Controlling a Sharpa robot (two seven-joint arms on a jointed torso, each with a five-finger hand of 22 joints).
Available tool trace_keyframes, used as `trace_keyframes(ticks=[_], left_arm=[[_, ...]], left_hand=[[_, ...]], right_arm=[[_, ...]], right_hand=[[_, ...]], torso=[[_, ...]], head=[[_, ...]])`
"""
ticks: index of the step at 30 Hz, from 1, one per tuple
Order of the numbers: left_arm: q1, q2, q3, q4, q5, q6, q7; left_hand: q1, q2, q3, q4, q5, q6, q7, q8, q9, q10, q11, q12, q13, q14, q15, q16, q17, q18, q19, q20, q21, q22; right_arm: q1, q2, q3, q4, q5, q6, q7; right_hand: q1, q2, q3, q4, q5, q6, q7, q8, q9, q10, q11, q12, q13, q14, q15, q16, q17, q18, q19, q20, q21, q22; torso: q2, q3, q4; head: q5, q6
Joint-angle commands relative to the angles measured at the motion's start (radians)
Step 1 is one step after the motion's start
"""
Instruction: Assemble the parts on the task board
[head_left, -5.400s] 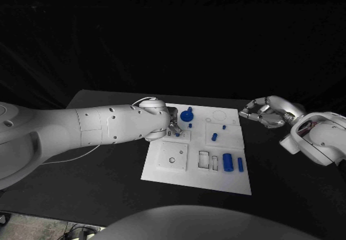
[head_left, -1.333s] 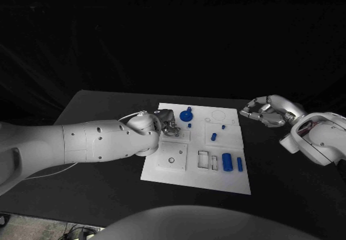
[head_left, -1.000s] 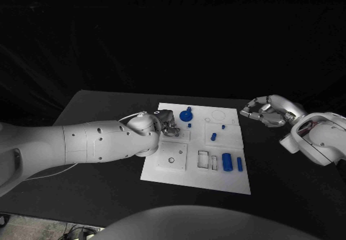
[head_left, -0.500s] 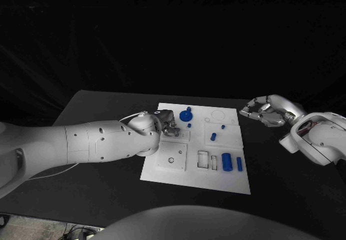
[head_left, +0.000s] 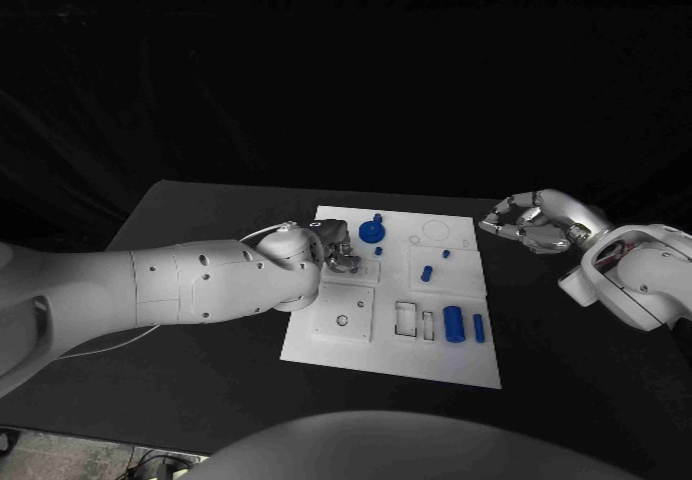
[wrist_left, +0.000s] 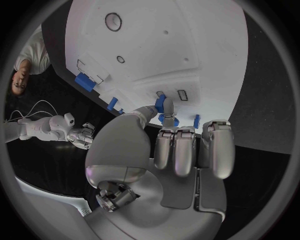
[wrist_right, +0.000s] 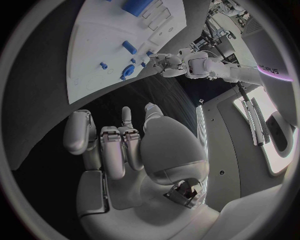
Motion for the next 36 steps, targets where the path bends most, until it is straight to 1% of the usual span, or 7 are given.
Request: trace_keyframes(ticks=[1, 13, 27, 29, 36], left_arm=[[-0.002, 0.003, -0.002, 0.0, -0.001, 0.042, 0.001], [-0.002, 0.005, -0.002, 0.0, 0.002, 0.052, 0.007], [-0.003, 0.007, -0.002, -0.003, 0.014, 0.043, 0.016], [-0.003, 0.007, -0.002, -0.004, 0.014, 0.042, 0.016], [-0.003, 0.008, -0.002, -0.005, 0.018, 0.04, 0.016]], left_hand=[[0.007, 0.001, 0.133, -0.129, 0.004, 0.001, -0.005, 0.003, -0.001, 0.106, -0.009, -0.004, 0.263, 0.104, 0.0, 0.002, 0.263, -0.003, 0.028, -0.003, -0.006, 0.175], [0.008, 0.0, 0.133, -0.129, 0.003, 0.001, -0.005, 0.003, -0.001, 0.106, -0.009, -0.004, 0.263, 0.104, 0.0, 0.002, 0.263, -0.003, 0.028, -0.003, -0.005, 0.175], [0.008, 0.0, 0.133, -0.129, 0.003, 0.002, -0.006, 0.003, -0.001, 0.106, -0.009, -0.004, 0.263, 0.104, 0.0, 0.002, 0.263, -0.003, 0.028, -0.003, -0.005, 0.175], [0.008, 0.0, 0.133, -0.129, 0.003, 0.002, -0.006, 0.003, -0.001, 0.106, -0.009, -0.004, 0.263, 0.104, 0.0, 0.002, 0.263, -0.003, 0.028, -0.003, -0.005, 0.175], [0.009, 0.0, 0.133, -0.128, 0.003, 0.002, -0.006, 0.003, -0.001, 0.106, -0.01, -0.004, 0.263, 0.104, 0.0, 0.002, 0.263, -0.003, 0.029, -0.003, -0.004, 0.176]], right_arm=[[-0.001, 0.0, 0.0, 0.002, 0.0, 0.003, 0.007], [-0.001, 0.002, 0.0, 0.001, 0.0, 0.006, 0.004], [-0.001, 0.003, 0.0, -0.001, 0.0, 0.005, 0.002], [-0.001, 0.003, 0.0, -0.001, 0.0, 0.006, 0.002], [-0.001, 0.003, 0.0, -0.002, 0.0, 0.006, 0.002]], right_hand=[[0.011, 0.003, 0.001, -0.006, 0.004, -0.008, -0.001, -0.003, 0.0, 0.106, -0.003, -0.005, 0.261, 0.103, -0.002, 0.003, 0.263, 0.017, -0.005, 0.0, -0.003, 0.146], [0.015, 0.003, 0.002, -0.007, 0.005, -0.008, -0.001, -0.003, 0.0, 0.106, -0.003, -0.005, 0.261, 0.103, -0.002, 0.003, 0.263, 0.017, -0.004, 0.0, -0.004, 0.146], [0.021, 0.003, 0.003, -0.008, 0.007, -0.008, -0.001, -0.002, 0.0, 0.106, -0.003, -0.005, 0.261, 0.103, -0.003, 0.003, 0.263, 0.017, -0.005, 0.0, -0.005, 0.146], [0.021, 0.003, 0.003, -0.008, 0.007, -0.008, -0.001, -0.002, 0.0, 0.106, -0.003, -0.005, 0.261, 0.103, -0.003, 0.003, 0.263, 0.017, -0.005, 0.0, -0.005, 0.146], [0.021, 0.003, 0.003, -0.008, 0.007, -0.008, -0.001, -0.002, 0.0, 0.106, -0.003, -0.005, 0.261, 0.103, -0.003, 0.003, 0.263, 0.017, -0.005, 0.0, -0.005, 0.146]], torso=[[0.0, 0.0, -0.0003], [0.0, 0.0003, 0.0], [0.0, -0.0002, -0.0004], [0.0, 0.0003, -0.0003], [0.0, 0.0002, -0.0001]], head=[[0.0, 0.0], [0.0, 0.0], [0.0, 0.0], [0.0, 0.0], [-0.001, 0.0]])
